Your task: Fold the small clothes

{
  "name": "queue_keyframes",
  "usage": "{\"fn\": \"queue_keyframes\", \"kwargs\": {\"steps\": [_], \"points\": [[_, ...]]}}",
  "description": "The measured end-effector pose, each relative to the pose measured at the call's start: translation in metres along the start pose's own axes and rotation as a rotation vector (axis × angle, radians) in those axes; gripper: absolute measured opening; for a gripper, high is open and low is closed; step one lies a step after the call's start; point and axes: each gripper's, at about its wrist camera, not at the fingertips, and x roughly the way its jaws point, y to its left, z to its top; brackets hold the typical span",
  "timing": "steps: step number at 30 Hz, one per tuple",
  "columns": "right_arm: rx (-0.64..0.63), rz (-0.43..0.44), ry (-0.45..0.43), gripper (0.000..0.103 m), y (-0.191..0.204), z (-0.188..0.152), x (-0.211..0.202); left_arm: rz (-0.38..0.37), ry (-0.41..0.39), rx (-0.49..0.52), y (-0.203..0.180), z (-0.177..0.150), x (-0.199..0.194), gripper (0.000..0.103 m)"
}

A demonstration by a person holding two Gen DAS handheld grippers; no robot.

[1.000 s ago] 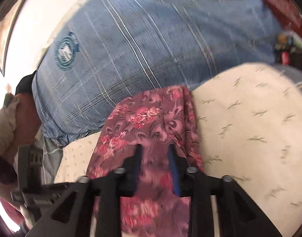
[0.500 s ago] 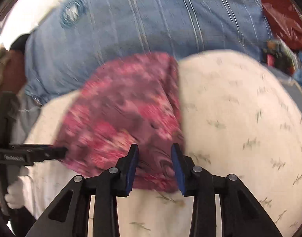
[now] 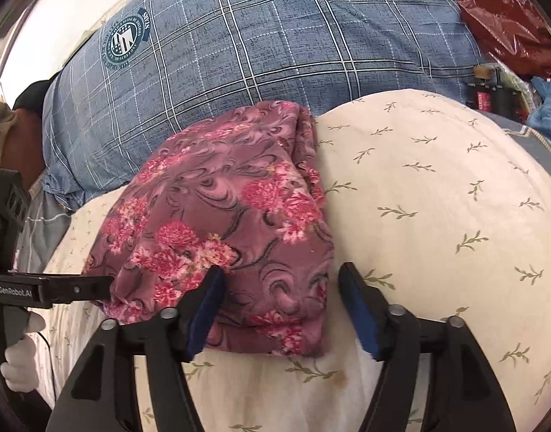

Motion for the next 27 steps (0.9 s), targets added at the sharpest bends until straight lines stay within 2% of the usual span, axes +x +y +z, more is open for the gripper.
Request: {"fn": "queue_keyframes", "kwargs": {"steps": [2,3,6,7,11,15,16,17,19,20,21,22,23,24,25,27], "points": [[0.028,0.022,0.045,0.072,-0.003,0.013,0.000,-0.061,0.002,-0.018,0.009,0.003,-0.008,0.073],[0.061,0.026,0.035,0.071,-0.007,0.020,-0.004,-0.086,-0.010,-0.027,0.013,0.005,-0.013,0.073],[0.162,0.025,-0.089,0.074,-0.024,0.055,-0.019,-0.111,-0.068,-0.063,0.030,0.026,-0.027,0.073],[0.184,0.022,-0.095,0.074,-0.027,0.067,-0.016,-0.115,-0.071,-0.083,0.036,0.038,-0.028,0.073],[0.218,0.039,0.033,0.074,-0.023,0.117,0.039,-0.157,-0.029,-0.158,0.047,0.082,-0.013,0.073],[0.248,-0.029,0.112,0.070,-0.013,0.136,0.098,-0.148,0.024,-0.182,0.050,0.110,0.009,0.073],[0.249,-0.040,0.145,0.050,-0.011,0.139,0.111,-0.143,0.028,-0.185,0.050,0.115,0.011,0.073],[0.245,-0.042,0.163,0.025,-0.010,0.139,0.117,-0.145,0.024,-0.188,0.051,0.119,0.012,0.073],[0.203,-0.005,0.110,0.010,-0.005,0.147,0.109,-0.152,-0.002,-0.216,0.058,0.124,0.011,0.073],[0.201,0.038,0.041,0.010,-0.007,0.150,0.097,-0.159,-0.008,-0.236,0.062,0.126,0.013,0.073],[0.226,0.052,0.012,0.010,-0.014,0.149,0.092,-0.166,-0.004,-0.263,0.067,0.127,0.019,0.073],[0.245,0.050,0.020,0.010,-0.019,0.147,0.094,-0.165,0.018,-0.290,0.072,0.128,0.029,0.073],[0.256,0.012,0.066,0.010,-0.027,0.142,0.102,-0.169,0.032,-0.305,0.074,0.128,0.036,0.073],[0.250,-0.050,0.131,0.010,-0.032,0.135,0.113,-0.161,0.014,-0.297,0.072,0.127,0.034,0.074],[0.251,-0.054,0.159,0.013,-0.034,0.130,0.118,-0.131,0.017,-0.269,0.066,0.128,0.031,0.074],[0.290,-0.020,0.091,0.014,-0.039,0.128,0.102,-0.119,0.029,-0.240,0.062,0.126,0.026,0.074]]}}
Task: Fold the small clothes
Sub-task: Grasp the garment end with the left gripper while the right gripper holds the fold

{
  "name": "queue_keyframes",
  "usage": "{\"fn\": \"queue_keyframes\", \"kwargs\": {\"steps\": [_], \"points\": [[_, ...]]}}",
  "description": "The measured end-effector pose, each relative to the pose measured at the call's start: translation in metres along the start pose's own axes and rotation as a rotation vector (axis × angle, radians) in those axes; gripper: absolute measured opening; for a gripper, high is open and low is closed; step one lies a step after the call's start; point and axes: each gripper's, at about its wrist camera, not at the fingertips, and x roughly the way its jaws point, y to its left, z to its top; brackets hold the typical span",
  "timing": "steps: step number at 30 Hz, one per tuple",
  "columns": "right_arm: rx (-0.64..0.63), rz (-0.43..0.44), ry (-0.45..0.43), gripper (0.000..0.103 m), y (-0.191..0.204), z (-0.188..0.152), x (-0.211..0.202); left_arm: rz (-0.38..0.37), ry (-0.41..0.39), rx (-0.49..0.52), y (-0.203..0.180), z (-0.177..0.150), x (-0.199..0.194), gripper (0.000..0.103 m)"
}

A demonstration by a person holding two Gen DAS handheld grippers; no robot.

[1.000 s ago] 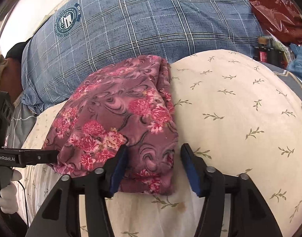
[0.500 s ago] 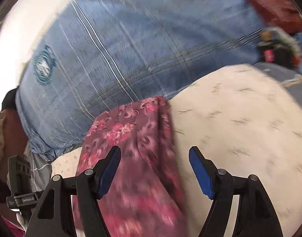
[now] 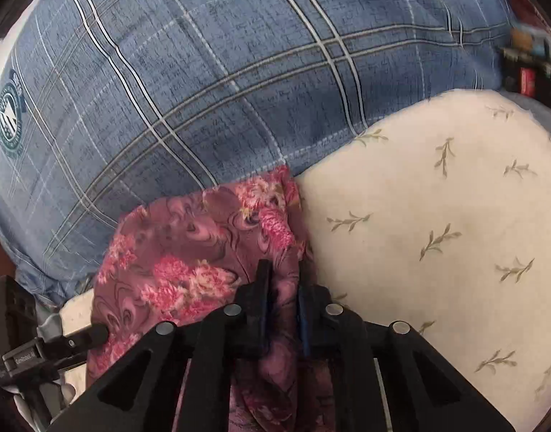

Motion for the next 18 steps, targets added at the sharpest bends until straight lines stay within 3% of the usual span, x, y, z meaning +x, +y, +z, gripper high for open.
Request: {"fn": "queue_keyframes", "kwargs": {"steps": [1,3,4,5,7,10,12,14,17,18], "points": [[0.022,0.030,-0.015,0.020,-0.003,0.000,-0.008,-0.008,-0.001,0.011,0.001,-0.003,-0.004,0.074],[0.084,0.106,-0.046,0.020,-0.018,-0.001,-0.028,-0.022,-0.006,0.008,0.007,-0.009,-0.013,0.074],[0.109,0.130,-0.058,0.027,-0.026,-0.003,-0.036,-0.046,-0.005,-0.006,0.012,-0.013,-0.018,0.074],[0.128,0.153,-0.056,0.041,-0.035,-0.007,-0.043,-0.082,-0.002,-0.024,0.017,-0.018,-0.021,0.074],[0.130,0.163,-0.030,0.054,-0.045,-0.013,-0.047,-0.154,0.012,-0.057,0.022,-0.027,-0.024,0.074],[0.089,0.193,0.065,0.054,-0.049,-0.024,-0.034,-0.241,0.059,-0.079,0.019,-0.038,-0.016,0.075],[0.089,0.293,0.073,0.054,-0.049,-0.035,-0.035,-0.273,0.103,-0.080,0.008,-0.045,-0.003,0.076],[0.123,0.424,0.127,0.057,-0.044,-0.041,-0.028,-0.270,0.097,-0.074,0.001,-0.048,0.001,0.079],[0.034,0.349,0.124,0.056,-0.033,-0.043,-0.026,-0.261,0.077,-0.086,-0.009,-0.047,0.002,0.078],[0.012,0.327,0.119,0.054,-0.033,-0.043,-0.028,-0.246,0.068,-0.094,-0.010,-0.046,0.002,0.064]]}}
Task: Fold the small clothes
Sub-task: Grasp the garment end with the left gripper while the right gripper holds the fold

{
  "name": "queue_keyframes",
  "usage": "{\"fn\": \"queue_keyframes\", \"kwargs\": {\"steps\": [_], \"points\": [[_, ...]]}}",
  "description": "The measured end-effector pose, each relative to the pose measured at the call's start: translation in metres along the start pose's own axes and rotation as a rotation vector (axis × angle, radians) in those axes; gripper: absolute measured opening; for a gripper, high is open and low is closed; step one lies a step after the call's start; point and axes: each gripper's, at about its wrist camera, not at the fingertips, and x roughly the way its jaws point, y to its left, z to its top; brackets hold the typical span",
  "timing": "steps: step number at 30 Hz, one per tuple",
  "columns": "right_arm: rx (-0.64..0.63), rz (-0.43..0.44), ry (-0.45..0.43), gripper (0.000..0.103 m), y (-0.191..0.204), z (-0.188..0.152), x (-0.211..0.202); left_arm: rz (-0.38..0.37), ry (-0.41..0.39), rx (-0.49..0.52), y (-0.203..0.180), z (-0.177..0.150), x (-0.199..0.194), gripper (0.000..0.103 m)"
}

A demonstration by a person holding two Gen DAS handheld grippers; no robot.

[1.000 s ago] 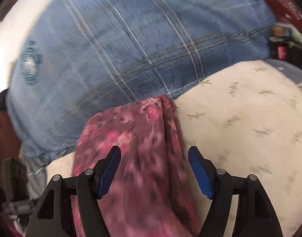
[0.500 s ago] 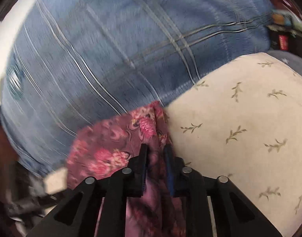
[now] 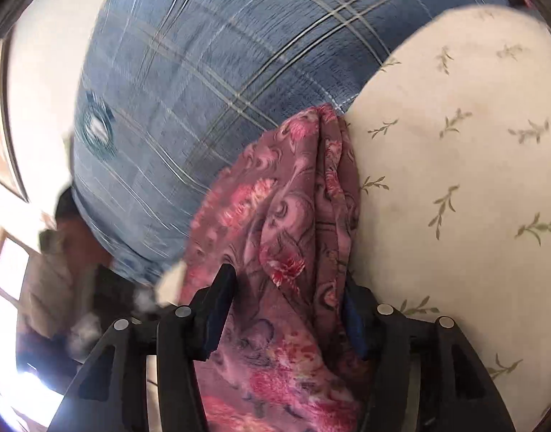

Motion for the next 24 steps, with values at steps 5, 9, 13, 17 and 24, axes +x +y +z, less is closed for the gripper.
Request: {"fn": "queue_keyframes", "kwargs": {"steps": [5,9,13,17,24], "points": [[-0.200,-0.163,-0.062,0.030,0.033,-0.012,-0.010,0.158,-0.073,0.109,-0.022,-0.008,-0.005,0.030],[-0.279,-0.238,-0.110,0.027,0.064,-0.016,-0.006,0.236,-0.143,0.183,-0.042,-0.021,-0.018,0.028],[-0.305,-0.237,-0.127,0.027,0.084,-0.027,-0.014,0.264,-0.215,0.226,-0.052,-0.032,-0.050,0.028],[-0.324,-0.193,-0.146,0.027,0.114,-0.046,-0.018,0.264,-0.266,0.227,-0.049,-0.046,-0.085,0.028],[-0.380,-0.092,-0.107,0.027,0.181,-0.084,0.005,0.280,-0.368,0.155,-0.003,-0.083,-0.156,0.028]]}}
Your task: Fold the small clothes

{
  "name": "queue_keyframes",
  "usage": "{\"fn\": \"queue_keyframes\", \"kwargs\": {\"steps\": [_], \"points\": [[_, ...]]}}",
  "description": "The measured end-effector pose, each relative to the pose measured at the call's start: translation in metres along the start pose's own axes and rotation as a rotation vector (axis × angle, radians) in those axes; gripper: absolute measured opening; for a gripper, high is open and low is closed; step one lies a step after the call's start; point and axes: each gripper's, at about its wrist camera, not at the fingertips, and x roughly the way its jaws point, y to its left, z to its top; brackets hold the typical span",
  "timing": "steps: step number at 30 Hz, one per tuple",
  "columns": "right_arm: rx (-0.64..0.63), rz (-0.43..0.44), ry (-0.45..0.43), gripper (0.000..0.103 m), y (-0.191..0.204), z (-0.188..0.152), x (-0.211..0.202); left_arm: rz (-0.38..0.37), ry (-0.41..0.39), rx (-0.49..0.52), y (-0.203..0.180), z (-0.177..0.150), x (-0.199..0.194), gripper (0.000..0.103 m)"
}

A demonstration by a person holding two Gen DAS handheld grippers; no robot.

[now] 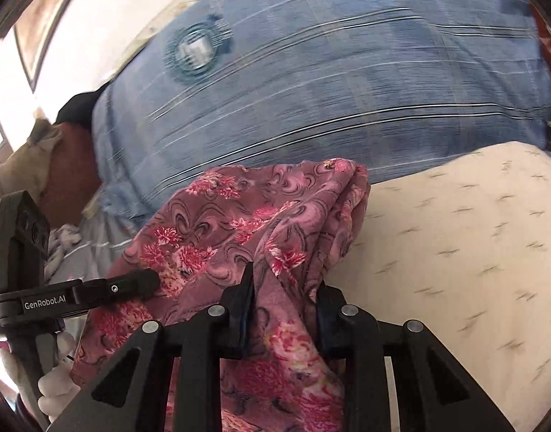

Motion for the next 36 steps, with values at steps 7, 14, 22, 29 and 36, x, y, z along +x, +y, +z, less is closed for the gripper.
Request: {"fn": "queue_keyframes", "kwargs": {"steps": [7,14,22,29,36], "points": [[-0.092,0.123,0.090,0.027,0.067,-0.032,0.031,0.059,-0.033,-0.124,0.084,-0.031,-0.047,0.028],[-0.240,0.032,0.250,0.040,0.088,-0.068,0.079,0.086,0.080,-0.296,0.145,-0.059,-0.006,0.043],[-0.086,0.037,0.185,0.046,0.059,-0.047,0.047,-0.020,-0.062,-0.296,0.144,-0.032,-0.047,0.051],[0.173,0.039,0.095,0.053,0.022,-0.011,0.054,-0.046,-0.049,-0.285,0.145,0.029,-0.014,0.082],[0.237,0.061,0.205,0.054,0.015,-0.005,0.121,0.029,0.037,-0.262,0.157,0.031,0.048,0.080]]}}
